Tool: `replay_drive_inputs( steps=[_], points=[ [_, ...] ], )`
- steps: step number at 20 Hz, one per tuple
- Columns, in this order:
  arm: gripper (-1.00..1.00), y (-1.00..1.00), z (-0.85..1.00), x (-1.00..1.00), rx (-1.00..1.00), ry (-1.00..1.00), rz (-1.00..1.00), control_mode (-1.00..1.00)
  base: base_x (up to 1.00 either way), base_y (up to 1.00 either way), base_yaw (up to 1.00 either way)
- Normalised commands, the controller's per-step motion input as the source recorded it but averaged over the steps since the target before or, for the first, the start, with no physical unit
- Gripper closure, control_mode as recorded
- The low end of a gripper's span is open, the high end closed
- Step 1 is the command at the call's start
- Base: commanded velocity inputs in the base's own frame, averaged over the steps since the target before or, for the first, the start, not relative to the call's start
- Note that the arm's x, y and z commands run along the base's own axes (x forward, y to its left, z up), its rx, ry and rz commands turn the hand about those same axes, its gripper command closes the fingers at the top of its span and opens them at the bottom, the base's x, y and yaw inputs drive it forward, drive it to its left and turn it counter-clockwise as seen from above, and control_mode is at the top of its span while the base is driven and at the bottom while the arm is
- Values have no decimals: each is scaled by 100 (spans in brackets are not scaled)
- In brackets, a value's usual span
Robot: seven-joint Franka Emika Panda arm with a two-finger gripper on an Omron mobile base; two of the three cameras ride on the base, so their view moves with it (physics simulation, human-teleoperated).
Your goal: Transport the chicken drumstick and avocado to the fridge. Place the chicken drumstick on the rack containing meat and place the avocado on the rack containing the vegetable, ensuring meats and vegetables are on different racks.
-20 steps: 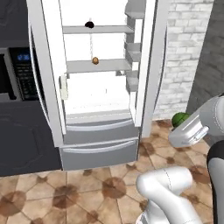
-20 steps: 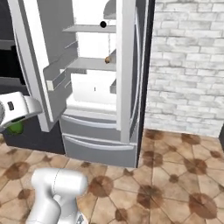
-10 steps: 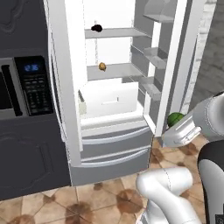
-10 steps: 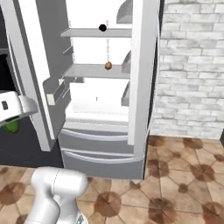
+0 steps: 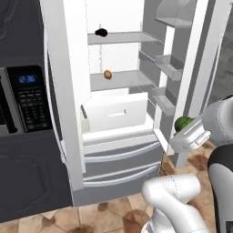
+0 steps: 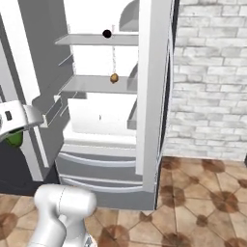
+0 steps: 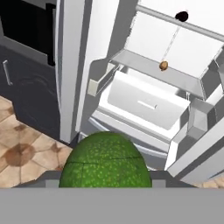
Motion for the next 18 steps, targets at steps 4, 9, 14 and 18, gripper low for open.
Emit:
replay_drive_inputs(
  steps=[4,9,14,18],
  points=[
    [100,0,0,0,0,0,0,100,41,-6,-4],
    [100,0,0,0,0,0,0,100,54,1,-7],
    [100,0,0,0,0,0,0,100,87,10,-10],
    [100,0,0,0,0,0,0,100,91,15,-8]
  ],
)
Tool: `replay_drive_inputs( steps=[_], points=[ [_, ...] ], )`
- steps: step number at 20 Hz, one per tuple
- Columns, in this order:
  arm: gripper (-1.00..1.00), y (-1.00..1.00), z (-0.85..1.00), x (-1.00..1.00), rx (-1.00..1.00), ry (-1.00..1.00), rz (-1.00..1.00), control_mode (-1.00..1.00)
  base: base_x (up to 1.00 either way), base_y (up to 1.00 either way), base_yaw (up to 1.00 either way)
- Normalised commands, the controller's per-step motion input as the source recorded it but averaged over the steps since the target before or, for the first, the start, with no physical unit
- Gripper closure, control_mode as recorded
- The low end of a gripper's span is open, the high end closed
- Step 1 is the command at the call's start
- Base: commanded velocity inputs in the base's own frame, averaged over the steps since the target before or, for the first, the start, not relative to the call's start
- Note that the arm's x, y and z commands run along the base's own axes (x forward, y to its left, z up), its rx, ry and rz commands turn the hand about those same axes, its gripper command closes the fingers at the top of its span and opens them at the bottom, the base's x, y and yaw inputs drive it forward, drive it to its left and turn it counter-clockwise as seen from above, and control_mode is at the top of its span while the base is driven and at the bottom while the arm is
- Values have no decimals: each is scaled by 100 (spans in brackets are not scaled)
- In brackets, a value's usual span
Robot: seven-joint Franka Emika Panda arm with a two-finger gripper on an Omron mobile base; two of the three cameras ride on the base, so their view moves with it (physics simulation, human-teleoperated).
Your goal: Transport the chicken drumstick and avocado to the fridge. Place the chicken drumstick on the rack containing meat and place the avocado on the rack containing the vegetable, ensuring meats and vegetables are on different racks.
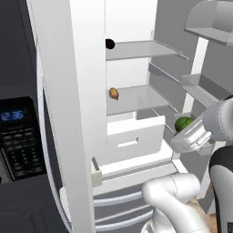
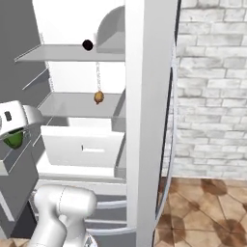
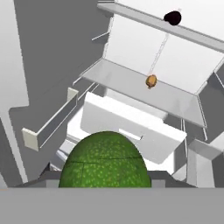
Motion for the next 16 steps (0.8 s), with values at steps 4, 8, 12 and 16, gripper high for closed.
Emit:
replay_drive_inputs(
  steps=[4,8,12,16],
  points=[
    [100,0,0,0,0,0,0,100,100,13,-8],
    [100,0,0,0,0,0,0,100,100,11,-3],
    [100,0,0,0,0,0,0,100,72,0,3],
    [100,0,0,0,0,0,0,100,57,0,5]
  ],
)
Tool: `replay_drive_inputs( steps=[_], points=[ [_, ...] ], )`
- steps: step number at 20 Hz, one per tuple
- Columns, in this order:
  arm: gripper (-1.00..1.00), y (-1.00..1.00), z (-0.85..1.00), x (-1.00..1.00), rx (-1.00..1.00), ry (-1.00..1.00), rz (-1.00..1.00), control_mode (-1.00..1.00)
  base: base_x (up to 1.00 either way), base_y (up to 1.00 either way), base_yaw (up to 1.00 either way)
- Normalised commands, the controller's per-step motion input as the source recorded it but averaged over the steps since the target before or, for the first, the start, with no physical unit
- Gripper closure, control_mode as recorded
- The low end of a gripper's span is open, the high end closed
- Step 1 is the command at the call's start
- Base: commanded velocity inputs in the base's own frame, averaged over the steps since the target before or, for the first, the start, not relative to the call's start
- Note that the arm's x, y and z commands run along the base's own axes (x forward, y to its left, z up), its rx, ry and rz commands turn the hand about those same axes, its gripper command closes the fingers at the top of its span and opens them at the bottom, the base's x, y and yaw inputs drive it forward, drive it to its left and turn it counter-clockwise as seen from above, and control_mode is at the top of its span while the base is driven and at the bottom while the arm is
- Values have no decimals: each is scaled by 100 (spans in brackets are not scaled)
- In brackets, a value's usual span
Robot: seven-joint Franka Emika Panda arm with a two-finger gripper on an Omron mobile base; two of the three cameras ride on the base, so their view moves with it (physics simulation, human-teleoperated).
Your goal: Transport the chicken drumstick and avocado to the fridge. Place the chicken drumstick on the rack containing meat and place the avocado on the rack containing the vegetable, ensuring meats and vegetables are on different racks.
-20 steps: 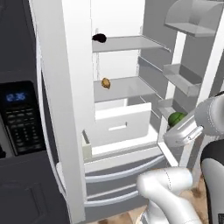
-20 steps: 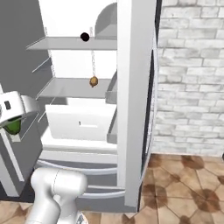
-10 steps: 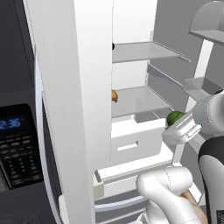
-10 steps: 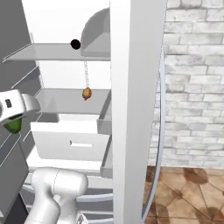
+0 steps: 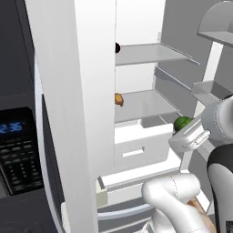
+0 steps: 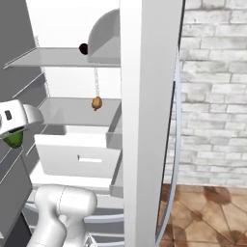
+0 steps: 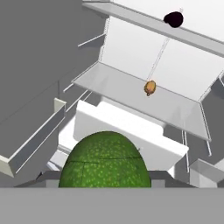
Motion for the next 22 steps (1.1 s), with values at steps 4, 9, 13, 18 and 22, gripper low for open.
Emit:
replay_drive_inputs(
  steps=[4,9,13,18,22],
  points=[
    [100,0,0,0,0,0,0,100,45,-6,17],
    [100,0,0,7,0,0,3,-100,31,-2,17],
    [100,0,24,1,0,0,2,-100,0,0,0],
    [100,0,32,23,0,0,0,-100,0,0,0],
    [100,-1,25,28,0,-2,0,-100,0,0,0]
  ],
)
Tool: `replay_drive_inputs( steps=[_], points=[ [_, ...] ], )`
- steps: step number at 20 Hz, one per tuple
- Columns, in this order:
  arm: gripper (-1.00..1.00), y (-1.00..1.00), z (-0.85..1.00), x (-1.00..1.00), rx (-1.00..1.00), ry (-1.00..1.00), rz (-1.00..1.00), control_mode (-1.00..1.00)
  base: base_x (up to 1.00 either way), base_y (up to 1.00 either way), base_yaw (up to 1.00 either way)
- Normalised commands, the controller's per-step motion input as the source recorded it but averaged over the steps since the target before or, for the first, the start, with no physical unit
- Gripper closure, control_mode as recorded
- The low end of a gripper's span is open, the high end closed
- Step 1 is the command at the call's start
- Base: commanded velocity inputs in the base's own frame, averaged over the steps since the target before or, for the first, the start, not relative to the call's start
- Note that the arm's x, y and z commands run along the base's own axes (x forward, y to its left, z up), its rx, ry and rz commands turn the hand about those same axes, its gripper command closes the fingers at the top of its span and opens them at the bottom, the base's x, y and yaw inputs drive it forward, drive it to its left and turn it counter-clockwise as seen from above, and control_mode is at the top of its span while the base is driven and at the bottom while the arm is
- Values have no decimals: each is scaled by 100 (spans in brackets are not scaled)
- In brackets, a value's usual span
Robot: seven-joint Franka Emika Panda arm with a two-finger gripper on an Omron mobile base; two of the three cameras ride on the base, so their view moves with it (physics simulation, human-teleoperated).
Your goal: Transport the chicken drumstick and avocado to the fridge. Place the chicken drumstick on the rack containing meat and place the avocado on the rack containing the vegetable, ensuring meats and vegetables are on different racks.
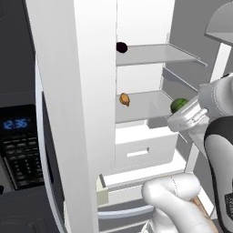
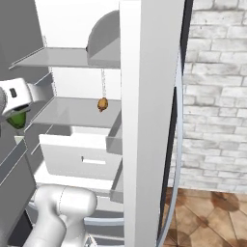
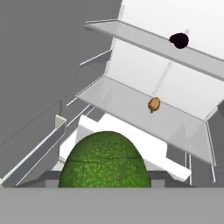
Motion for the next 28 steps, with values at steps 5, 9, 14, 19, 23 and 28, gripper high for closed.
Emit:
replay_drive_inputs(
  steps=[5,9,14,19,23,28],
  points=[
    [100,-1,11,52,0,-7,0,-100,0,0,0],
    [100,-5,8,51,0,-16,0,-100,0,0,0],
    [100,-11,23,35,0,-22,0,-100,0,0,0],
    [100,1,47,58,0,3,-8,-100,0,0,0],
    [100,0,58,45,0,0,-4,-100,0,0,0],
    [100,-3,14,38,0,-16,0,-100,0,0,0]
  ],
)
